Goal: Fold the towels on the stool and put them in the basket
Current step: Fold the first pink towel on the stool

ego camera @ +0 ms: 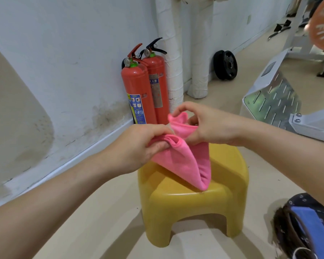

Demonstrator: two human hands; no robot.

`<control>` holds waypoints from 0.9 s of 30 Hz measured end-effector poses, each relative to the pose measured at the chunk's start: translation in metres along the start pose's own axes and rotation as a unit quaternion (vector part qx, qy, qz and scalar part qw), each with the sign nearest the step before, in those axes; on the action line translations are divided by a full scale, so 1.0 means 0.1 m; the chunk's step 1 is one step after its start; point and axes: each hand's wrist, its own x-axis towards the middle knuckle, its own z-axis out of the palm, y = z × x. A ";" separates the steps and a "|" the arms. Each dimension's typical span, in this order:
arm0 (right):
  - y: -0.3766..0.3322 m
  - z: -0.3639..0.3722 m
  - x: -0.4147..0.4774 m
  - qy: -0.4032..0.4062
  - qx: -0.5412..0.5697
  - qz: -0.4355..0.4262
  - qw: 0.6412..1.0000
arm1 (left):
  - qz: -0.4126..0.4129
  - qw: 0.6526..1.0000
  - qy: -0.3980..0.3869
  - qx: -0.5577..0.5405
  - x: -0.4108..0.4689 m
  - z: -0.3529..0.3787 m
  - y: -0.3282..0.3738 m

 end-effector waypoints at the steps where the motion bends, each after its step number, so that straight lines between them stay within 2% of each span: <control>1: -0.07 0.05 -0.02 -0.007 0.010 -0.013 1.000 | 0.004 1.000 0.022 0.003 0.02 0.00 0.01; 6: -0.16 0.08 -0.07 -0.007 0.104 -0.011 0.995 | 0.021 0.992 0.120 0.018 -0.01 -0.05 0.00; 11: -0.17 0.11 -0.07 -0.005 0.093 -0.025 0.995 | 0.039 0.985 0.147 0.079 -0.02 -0.09 0.00; 13: -0.20 0.13 -0.07 0.005 0.062 -0.044 0.997 | 0.048 0.983 0.141 0.109 -0.01 -0.12 0.00; 17: -0.29 0.15 -0.11 0.031 0.007 -0.096 0.995 | 0.047 0.993 0.073 0.077 -0.01 -0.19 0.05; 20: -0.34 0.11 -0.14 0.038 0.018 -0.102 0.994 | 0.015 0.998 0.050 0.037 -0.04 -0.20 0.08; 22: -0.35 0.08 -0.13 0.038 0.059 -0.090 0.993 | -0.003 0.998 0.057 0.000 -0.05 -0.20 0.09; 24: -0.36 0.05 -0.11 0.028 0.153 -0.052 0.986 | -0.034 0.995 0.089 -0.040 -0.04 -0.20 0.10; 26: -0.38 0.03 -0.11 -0.012 0.237 -0.021 0.971 | -0.068 0.986 0.131 -0.072 -0.02 -0.20 0.10; 27: -0.38 0.01 -0.11 -0.048 0.241 -0.010 0.969 | -0.083 0.982 0.148 -0.077 -0.01 -0.20 0.09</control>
